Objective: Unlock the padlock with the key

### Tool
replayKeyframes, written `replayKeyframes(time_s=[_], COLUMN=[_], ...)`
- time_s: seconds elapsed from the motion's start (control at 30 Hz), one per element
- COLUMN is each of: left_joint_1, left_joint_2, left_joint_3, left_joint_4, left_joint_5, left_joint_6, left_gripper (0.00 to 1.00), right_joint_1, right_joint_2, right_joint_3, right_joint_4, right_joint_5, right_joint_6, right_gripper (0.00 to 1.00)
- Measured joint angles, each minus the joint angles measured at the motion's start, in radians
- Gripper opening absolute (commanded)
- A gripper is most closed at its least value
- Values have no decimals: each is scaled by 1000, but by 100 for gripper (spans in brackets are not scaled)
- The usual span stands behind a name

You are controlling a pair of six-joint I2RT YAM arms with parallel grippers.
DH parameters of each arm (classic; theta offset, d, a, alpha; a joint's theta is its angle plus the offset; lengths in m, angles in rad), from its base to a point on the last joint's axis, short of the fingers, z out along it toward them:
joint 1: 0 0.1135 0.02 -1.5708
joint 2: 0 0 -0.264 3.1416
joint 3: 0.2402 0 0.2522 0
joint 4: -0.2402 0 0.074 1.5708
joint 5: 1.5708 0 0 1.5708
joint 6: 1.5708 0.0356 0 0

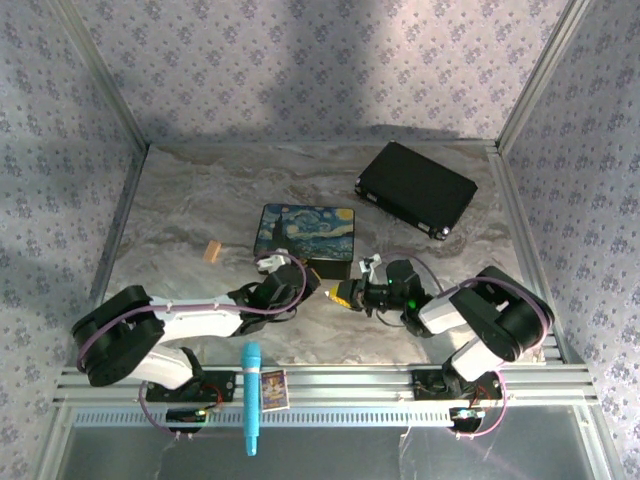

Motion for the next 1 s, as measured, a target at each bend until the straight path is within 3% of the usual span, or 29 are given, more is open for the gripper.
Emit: replayKeyframes(time_s=[1.0], left_joint_1=[10], left_joint_2=[2], left_joint_3=[-20], left_joint_4=[88], left_joint_5=[-16], left_joint_6=[-120], left_gripper=[12], right_joint_1=[-18], right_joint_2=[145], right_joint_3=[9], right_joint_4=[240], right_joint_5=[-10], right_joint_6=[130], right_gripper=[0])
